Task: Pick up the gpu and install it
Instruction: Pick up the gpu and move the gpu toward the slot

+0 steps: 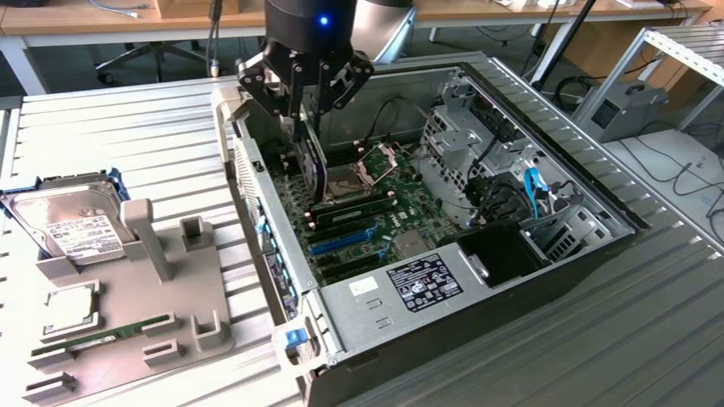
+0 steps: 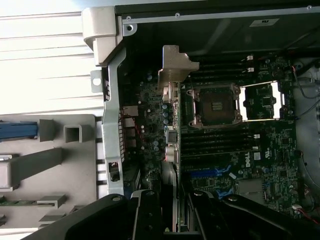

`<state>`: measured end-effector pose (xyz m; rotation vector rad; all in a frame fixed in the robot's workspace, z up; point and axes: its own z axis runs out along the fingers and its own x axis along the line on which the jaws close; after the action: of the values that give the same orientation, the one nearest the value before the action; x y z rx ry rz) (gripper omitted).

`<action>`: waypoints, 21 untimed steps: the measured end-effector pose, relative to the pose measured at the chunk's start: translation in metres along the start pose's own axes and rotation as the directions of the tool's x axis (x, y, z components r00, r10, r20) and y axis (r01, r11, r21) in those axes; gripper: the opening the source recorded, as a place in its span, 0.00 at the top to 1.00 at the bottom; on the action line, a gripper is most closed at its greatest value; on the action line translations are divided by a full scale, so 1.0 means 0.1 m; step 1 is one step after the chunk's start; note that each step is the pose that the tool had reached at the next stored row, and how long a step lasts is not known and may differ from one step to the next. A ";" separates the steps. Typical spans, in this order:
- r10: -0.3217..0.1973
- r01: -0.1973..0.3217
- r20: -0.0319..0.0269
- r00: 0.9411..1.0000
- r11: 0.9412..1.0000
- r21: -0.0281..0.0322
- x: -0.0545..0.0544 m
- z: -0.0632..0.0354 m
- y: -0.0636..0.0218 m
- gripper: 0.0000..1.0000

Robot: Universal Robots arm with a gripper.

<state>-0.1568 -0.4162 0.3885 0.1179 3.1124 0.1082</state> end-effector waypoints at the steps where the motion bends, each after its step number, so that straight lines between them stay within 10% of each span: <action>1: 0.000 0.000 0.000 1.000 1.000 0.000 0.00 0.001 0.000 0.74; 21: 0.000 0.000 0.000 1.000 1.000 0.000 -0.05 0.032 0.002 0.74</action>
<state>-0.1514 -0.4162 0.3855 0.1178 3.1124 0.1082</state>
